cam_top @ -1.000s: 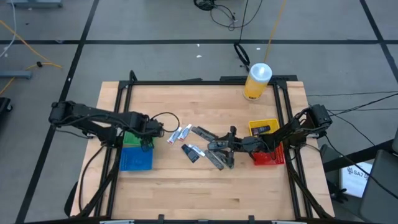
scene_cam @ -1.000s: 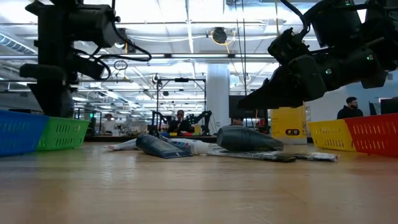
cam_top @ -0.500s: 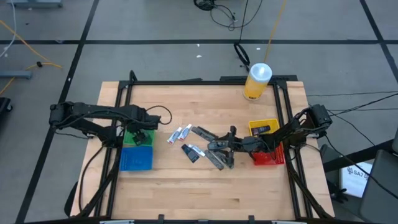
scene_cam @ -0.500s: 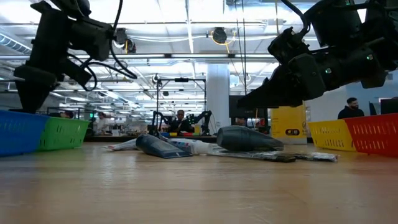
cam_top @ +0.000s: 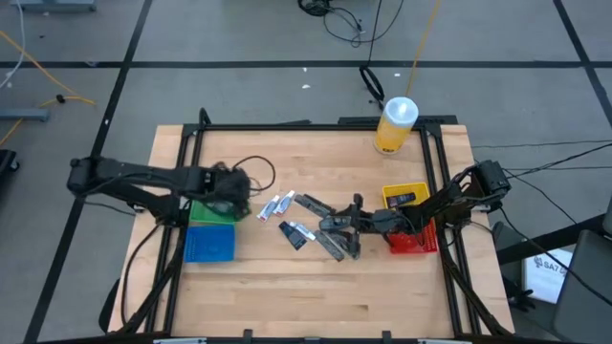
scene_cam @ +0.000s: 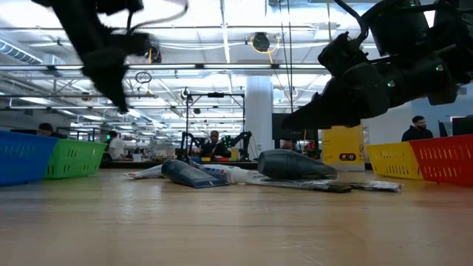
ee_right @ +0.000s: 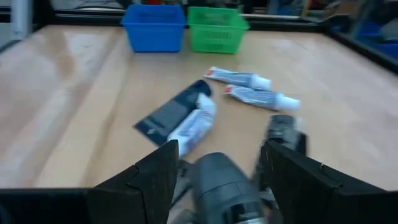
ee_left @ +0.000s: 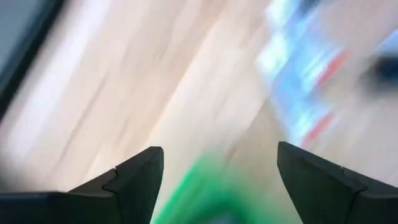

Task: Pick & Place Travel size toiletries
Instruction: Put the black comb into the blue bin

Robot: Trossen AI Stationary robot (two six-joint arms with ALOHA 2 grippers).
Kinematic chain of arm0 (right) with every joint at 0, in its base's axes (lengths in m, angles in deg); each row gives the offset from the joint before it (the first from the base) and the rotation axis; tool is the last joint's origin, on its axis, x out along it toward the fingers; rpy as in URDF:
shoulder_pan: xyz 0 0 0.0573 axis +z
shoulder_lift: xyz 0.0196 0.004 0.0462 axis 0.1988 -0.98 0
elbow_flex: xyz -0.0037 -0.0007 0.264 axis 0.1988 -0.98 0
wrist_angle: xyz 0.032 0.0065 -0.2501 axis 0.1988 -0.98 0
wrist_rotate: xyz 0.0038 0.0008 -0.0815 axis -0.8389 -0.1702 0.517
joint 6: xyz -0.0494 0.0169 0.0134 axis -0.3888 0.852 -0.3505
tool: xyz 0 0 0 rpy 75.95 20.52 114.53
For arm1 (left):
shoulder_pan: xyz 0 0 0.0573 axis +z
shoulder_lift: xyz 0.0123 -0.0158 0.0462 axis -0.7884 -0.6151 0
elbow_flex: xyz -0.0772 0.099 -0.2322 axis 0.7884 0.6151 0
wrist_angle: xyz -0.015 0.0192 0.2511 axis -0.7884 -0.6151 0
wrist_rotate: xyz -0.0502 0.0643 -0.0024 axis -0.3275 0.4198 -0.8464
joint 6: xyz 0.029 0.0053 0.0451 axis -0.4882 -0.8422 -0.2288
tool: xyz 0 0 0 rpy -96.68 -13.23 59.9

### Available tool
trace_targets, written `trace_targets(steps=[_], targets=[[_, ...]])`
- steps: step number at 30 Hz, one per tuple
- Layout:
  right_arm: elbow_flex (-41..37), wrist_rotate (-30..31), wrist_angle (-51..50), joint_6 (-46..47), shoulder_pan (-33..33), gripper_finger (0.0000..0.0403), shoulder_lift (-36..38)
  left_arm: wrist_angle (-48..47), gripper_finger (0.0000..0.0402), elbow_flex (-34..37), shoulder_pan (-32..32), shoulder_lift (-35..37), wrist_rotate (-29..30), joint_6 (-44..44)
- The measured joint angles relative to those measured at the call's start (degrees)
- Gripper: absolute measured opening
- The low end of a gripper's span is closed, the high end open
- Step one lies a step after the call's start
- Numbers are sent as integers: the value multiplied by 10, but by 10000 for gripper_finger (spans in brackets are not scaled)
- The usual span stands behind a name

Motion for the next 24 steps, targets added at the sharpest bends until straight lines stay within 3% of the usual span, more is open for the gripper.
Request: trace_targets(steps=[5,8,11,16,19,24], targets=[[0,-49,0,37,-1,221,0,391,304,95,-43,-1,-7,-137],[0,-53,-13,48,-1,223,9,596,305,150,-46,-36,-43,-178],[20,-79,-117,61,10,230,50,739,302,185,-45,-81,-76,-179],[100,-66,-451,150,41,250,122,833,300,193,-47,-164,-86,-172],[135,-66,-595,231,60,255,136,864,303,181,-51,-209,-93,-174],[140,-81,-653,358,84,252,127,909,303,154,-55,-277,-158,-171]])
